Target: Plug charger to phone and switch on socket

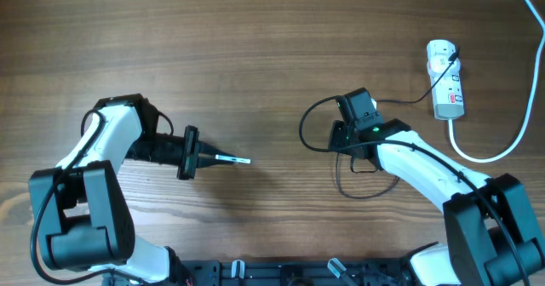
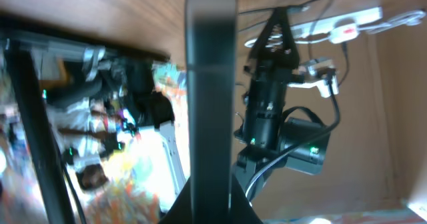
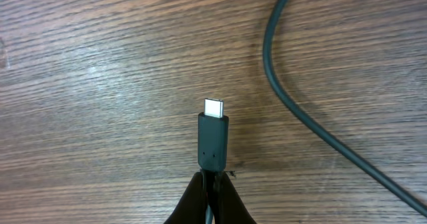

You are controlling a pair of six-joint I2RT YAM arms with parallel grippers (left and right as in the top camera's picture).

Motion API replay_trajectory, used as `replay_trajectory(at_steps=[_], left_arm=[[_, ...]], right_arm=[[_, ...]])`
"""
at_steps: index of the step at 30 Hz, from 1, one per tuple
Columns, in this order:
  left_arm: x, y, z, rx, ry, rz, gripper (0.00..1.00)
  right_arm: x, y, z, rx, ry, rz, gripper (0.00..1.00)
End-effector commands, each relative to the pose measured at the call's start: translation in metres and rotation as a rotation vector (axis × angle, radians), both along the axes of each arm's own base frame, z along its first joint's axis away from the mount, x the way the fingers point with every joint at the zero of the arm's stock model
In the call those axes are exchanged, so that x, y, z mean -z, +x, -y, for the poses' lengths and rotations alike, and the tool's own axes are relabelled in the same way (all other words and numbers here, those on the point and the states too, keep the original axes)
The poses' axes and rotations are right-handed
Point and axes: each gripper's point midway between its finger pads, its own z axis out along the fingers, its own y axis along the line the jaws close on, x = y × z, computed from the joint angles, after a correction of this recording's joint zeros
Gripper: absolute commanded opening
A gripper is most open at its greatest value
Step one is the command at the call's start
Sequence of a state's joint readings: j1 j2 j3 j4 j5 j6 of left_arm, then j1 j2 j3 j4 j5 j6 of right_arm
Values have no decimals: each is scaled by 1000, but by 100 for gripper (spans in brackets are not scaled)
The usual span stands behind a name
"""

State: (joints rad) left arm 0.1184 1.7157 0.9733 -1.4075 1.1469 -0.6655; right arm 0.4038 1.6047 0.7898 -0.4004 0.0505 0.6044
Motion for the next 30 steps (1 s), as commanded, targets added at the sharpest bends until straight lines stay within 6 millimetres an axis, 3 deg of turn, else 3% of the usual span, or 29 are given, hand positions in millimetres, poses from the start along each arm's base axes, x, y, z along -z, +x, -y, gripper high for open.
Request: replay_trajectory(at_steps=[1,8,13,30], left_arm=[[-18,-13,8,1,-32,-102,4],[-24,-41,42,172,-55,-98,4],[-39,-44,64,194,-162,-40,4],[-41,-44,66,196,-171,-30,4]], right_arm=[[1,4,9,25,-40,15,4],[1,5,8,21,-40,17,4],[1,4,8,20,-41,15,4],[1,4,8,21,-41,14,4]])
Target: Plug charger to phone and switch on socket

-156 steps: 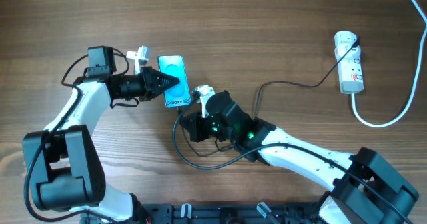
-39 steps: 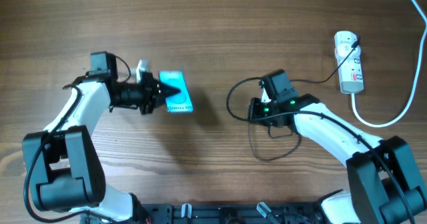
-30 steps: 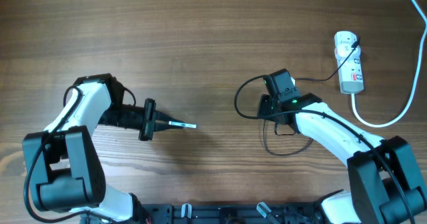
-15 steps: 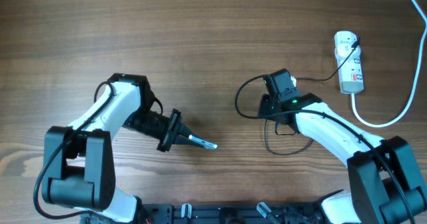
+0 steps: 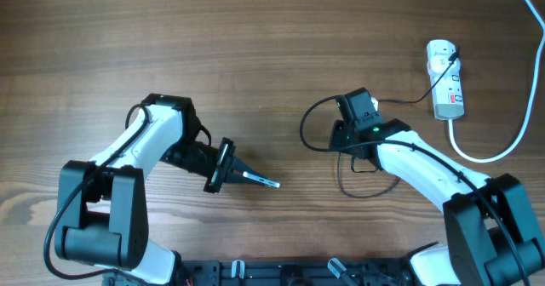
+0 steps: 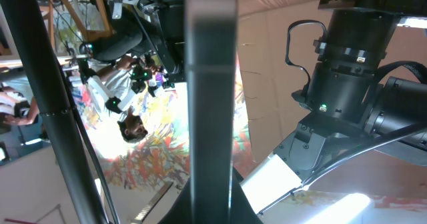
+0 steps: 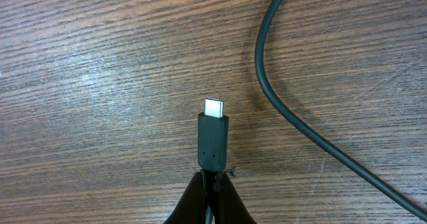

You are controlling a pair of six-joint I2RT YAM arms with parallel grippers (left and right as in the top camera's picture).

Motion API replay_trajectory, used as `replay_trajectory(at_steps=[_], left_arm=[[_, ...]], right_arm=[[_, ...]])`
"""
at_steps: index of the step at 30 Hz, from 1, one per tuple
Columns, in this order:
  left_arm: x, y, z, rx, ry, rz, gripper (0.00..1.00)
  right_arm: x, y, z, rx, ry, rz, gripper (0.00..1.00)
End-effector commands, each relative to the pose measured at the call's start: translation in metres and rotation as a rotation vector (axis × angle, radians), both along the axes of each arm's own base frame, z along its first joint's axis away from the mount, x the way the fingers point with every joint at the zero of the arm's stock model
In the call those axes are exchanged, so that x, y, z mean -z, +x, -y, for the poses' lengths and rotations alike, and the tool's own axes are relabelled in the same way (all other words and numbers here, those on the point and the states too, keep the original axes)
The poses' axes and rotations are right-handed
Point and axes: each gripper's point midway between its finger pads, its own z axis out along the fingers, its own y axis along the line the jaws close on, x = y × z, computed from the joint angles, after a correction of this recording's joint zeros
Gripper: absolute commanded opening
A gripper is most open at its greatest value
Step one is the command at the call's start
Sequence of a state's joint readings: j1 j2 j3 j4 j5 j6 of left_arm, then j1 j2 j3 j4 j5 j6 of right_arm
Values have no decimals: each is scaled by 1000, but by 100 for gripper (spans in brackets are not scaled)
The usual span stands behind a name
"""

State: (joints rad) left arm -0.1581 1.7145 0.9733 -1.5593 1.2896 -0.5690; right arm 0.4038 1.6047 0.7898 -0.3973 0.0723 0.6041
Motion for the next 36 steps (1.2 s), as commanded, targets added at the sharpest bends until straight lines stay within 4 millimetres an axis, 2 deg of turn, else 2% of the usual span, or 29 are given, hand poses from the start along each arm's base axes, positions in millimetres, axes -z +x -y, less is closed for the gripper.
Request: replay_trajectory(at_steps=[1,21,24,26,27,28,30,32,36], left_arm=[[-10,4,3,-23,-41,27,4],[-10,-1,2,2,-37,46,4],[-6,3,2,20,-73,178,4],[5,13,3,40,-90,326,4],[15,20,3,63,-78,416,4],[33,31,0,110,-33,556,4],[60,48,-8,182,73,714,4],[74,58,-14,222,143,793,4],[82,91,-14,228,170,1009,4]], right_arm=[[2,2,5,14,-24,3,4],[2,2,5,14,-23,3,4],[2,2,5,14,-23,3,4],[1,3,5,14,-22,6,4],[1,3,5,14,-22,6,4],[1,2,5,14,-22,6,4],[1,2,5,14,-22,4,4],[1,2,5,14,-22,4,4],[2,2,5,14,-23,4,4]])
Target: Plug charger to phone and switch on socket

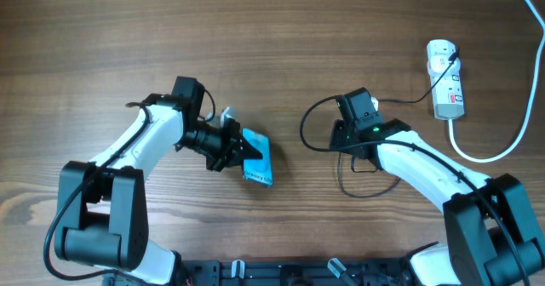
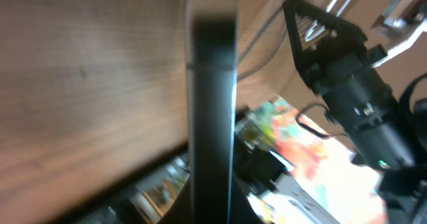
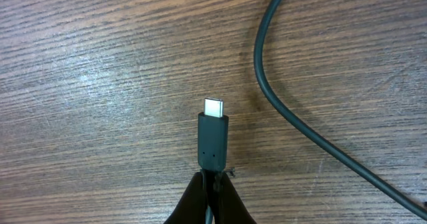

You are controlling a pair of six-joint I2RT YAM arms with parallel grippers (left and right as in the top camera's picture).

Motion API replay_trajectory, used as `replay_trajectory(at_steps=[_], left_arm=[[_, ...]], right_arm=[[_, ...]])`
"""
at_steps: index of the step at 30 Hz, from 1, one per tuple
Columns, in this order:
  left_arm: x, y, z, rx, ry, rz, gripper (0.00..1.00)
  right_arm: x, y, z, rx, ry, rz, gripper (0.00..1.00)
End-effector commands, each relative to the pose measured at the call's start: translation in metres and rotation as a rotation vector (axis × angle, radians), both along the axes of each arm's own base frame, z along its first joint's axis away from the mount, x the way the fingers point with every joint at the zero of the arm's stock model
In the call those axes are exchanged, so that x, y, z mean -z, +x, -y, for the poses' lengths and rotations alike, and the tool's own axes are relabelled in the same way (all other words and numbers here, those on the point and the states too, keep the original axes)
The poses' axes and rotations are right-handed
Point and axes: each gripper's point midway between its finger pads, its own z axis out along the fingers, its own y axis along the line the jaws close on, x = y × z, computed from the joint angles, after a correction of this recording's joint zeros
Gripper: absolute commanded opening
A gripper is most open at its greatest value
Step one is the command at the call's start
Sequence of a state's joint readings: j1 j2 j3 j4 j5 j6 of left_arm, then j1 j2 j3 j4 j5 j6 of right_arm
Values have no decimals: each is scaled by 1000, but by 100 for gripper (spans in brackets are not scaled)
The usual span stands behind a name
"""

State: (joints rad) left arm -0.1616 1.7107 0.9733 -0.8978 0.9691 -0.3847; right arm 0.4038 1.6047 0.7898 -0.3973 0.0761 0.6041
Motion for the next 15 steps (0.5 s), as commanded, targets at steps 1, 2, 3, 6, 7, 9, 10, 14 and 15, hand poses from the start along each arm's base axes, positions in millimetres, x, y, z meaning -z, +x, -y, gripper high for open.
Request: replay_trajectory(at_steps=[1,2,3,6,7,9,10,14,15], left_arm=[[2,28,-3,14,20,195,4],[1,35,-2,10,15,230,4],[0,41,-3,4,12,255,4],[-10,52,-4,-21,-53,299,4],[-21,57,-4,-38,-124,315,4],[-41,69,-14,-87,-241,353,4],[-43,76,-24,-120,-247,363,4],[-40,89,-59,-223,-212,367,4],[-39,90,-62,-232,-206,365,4]], right_arm=[[2,2,4,12,-19,3,4],[2,2,4,13,-19,3,4],[2,2,4,12,-19,1,4],[2,0,2,3,-8,-7,4],[2,-1,0,-2,4,-14,5],[3,-9,-15,-36,87,-57,4],[2,-17,-29,-68,165,-94,4],[-8,-41,-79,-274,357,-157,4],[-12,-48,-90,-338,389,-159,4]])
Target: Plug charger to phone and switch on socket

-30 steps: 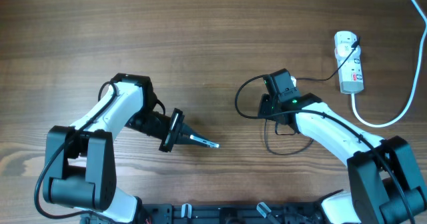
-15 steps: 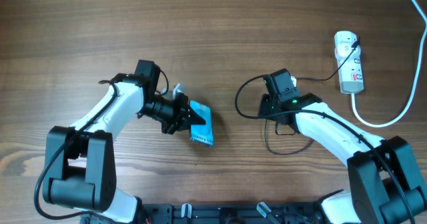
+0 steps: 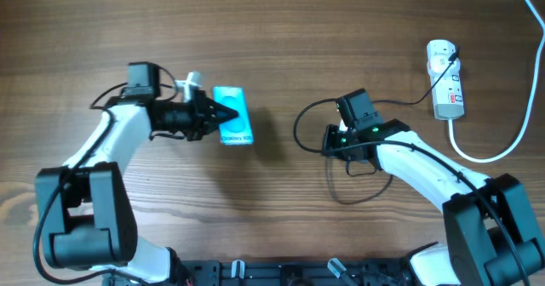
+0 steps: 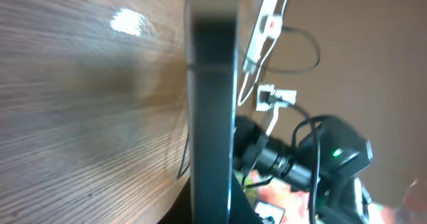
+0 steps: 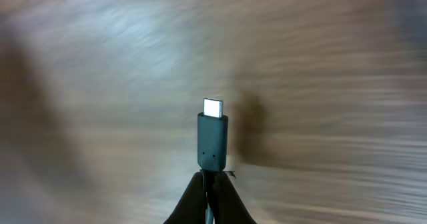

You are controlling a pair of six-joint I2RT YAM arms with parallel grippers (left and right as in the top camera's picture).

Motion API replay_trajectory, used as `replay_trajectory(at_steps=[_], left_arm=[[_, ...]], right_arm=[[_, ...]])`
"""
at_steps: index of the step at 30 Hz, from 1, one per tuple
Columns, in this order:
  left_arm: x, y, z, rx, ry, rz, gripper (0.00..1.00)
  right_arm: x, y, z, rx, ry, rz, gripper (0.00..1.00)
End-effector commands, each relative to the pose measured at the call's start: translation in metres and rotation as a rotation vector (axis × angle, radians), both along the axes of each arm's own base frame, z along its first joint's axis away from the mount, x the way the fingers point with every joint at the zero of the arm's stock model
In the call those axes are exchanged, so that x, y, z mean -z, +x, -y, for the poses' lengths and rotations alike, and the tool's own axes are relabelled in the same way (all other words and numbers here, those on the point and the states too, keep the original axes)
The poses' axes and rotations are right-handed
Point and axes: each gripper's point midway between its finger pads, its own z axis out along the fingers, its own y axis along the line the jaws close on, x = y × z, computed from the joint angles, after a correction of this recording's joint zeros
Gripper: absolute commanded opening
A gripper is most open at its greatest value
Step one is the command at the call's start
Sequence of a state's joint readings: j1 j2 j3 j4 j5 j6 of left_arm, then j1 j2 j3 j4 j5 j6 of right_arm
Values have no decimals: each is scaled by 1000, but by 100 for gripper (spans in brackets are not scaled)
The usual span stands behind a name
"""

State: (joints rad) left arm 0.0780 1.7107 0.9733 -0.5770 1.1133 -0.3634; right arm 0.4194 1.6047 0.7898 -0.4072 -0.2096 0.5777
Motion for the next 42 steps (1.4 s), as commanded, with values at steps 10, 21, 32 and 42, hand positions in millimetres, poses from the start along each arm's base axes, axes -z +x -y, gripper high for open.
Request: replay_trajectory(at_steps=[10,21,32,42], left_arm=[[12,13,-24,-62,127,39,4],[13,18,-27,-69,148,66,4],[13,16,-26,-19,164,141,4],[3,14,-19,8,101,172,4]], right_arm=[[-49,-93,-155,-583,453,-1,5],[-89,-99,-204,-700,618,169,4],[-94,-85,-208,-617,621,199,4],[-77,-65,-196,-496,502,224,4]])
